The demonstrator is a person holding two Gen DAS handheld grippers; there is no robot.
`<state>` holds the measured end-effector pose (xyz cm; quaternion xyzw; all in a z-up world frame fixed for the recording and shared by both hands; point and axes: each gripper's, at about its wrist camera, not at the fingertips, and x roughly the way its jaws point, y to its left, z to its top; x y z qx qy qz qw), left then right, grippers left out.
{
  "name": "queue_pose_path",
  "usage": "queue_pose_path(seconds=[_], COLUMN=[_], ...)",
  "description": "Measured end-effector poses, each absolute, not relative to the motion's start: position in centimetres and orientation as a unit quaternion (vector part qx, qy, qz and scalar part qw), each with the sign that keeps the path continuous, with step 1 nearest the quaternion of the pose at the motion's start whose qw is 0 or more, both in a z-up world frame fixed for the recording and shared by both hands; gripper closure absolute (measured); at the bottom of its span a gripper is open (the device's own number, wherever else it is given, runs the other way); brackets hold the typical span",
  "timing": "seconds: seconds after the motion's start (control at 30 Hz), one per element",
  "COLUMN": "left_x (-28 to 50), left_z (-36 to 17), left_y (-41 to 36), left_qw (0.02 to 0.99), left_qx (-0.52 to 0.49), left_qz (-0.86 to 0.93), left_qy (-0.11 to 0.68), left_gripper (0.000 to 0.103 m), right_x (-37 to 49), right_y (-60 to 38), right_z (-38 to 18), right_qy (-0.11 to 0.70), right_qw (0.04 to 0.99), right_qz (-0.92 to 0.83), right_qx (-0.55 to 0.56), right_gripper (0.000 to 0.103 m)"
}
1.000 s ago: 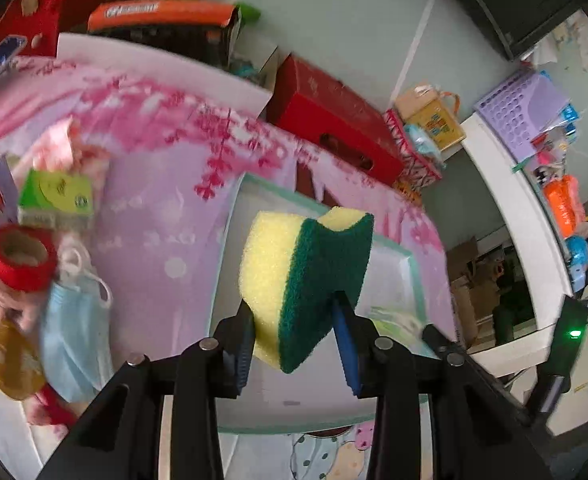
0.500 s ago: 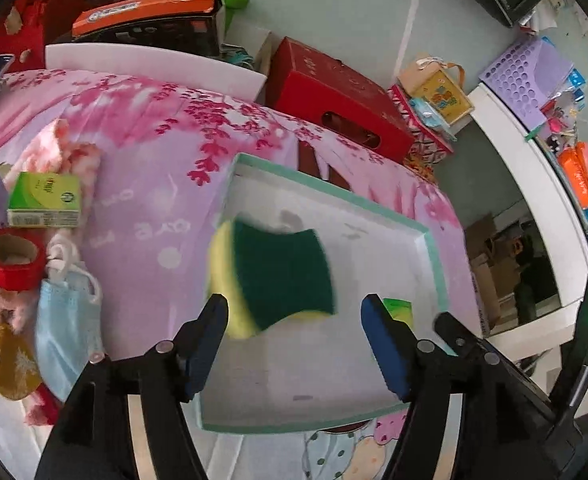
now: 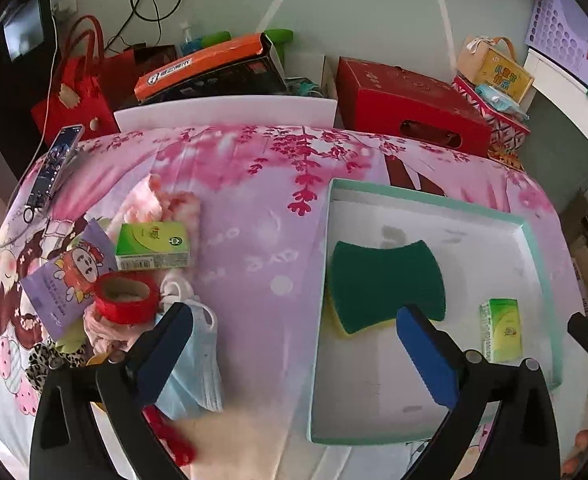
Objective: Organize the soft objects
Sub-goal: 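Carry the sponge and tissue pack into the white tray and release both, then move both tools back to the pile of items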
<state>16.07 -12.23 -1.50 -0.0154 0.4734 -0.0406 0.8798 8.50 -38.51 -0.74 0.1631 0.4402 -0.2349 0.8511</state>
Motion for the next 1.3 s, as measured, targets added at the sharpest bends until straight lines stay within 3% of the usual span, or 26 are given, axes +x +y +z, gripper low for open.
queue_pose_path(seconds=[0.4, 0.83, 1.3], left_x=[14.8, 11.3, 9.5], left_z=[2.0, 5.7, 0.5], left_y=[-9.9, 0.3, 8.5], left_qw=[0.908, 0.913, 0.867], left_qx=[-0.001, -0.016, -0.063], left_qz=[-0.006, 0.086, 0.149], left_qy=[0.419, 0.398, 0.472], left_gripper=[0.001, 0.001, 0.001], right_x=[7.7, 9.2, 11.4], right_y=[-36.9, -28.4, -15.4], right_z=[2.4, 5.0, 2.2], right_qy=[0.366, 0.360, 0.418], right_qw=[0.889, 0.914, 0.901], right_qz=[-0.187, -0.075, 0.071], right_qx=[0.204, 0.169, 0.090], right_gripper=[0.000, 0.000, 0.000])
